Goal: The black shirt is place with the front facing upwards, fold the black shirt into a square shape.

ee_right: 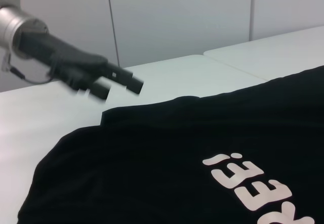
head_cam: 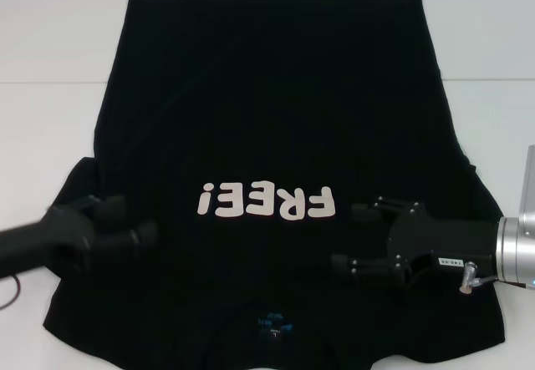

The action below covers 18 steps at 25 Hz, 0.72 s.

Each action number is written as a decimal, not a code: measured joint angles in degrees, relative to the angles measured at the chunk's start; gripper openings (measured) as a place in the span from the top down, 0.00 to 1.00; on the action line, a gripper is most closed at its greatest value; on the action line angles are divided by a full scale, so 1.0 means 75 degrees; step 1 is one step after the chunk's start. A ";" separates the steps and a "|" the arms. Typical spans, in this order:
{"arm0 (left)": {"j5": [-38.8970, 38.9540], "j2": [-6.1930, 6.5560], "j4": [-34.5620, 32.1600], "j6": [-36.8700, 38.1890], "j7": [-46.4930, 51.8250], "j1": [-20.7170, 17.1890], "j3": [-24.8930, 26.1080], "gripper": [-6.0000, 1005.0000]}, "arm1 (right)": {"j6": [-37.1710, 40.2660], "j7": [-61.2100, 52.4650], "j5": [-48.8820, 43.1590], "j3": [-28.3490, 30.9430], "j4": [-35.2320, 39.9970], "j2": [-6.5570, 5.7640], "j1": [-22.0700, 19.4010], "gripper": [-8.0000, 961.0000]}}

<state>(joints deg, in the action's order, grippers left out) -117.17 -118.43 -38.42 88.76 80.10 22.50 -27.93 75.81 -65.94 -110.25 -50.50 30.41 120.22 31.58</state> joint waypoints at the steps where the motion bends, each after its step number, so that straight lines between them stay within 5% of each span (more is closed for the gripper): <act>1: 0.0008 0.0051 -0.0007 0.0030 0.0619 0.0039 0.0147 0.07 | -0.0003 -0.0019 0.0003 0.0003 0.0000 0.0001 0.0001 0.02; 10: -0.0904 0.1309 0.0373 0.0000 0.6631 0.0608 0.0330 0.07 | 0.0018 -0.0286 0.0005 -0.0039 0.0000 0.0005 0.0089 0.02; 14: -0.1927 0.1551 0.0334 -0.0467 0.8011 0.0821 0.0358 0.07 | 0.0071 -0.0288 0.0005 -0.0071 -0.0003 0.0024 0.0137 0.02; 18: -0.2688 0.1614 0.0382 -0.1046 0.8566 0.0959 0.0374 0.07 | 0.0120 -0.0290 0.0003 -0.0075 -0.0089 0.0028 0.0215 0.02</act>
<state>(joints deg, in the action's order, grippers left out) -137.33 -106.33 -35.55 80.91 144.35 29.69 -25.13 76.71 -68.11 -110.22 -51.06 29.74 120.43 33.19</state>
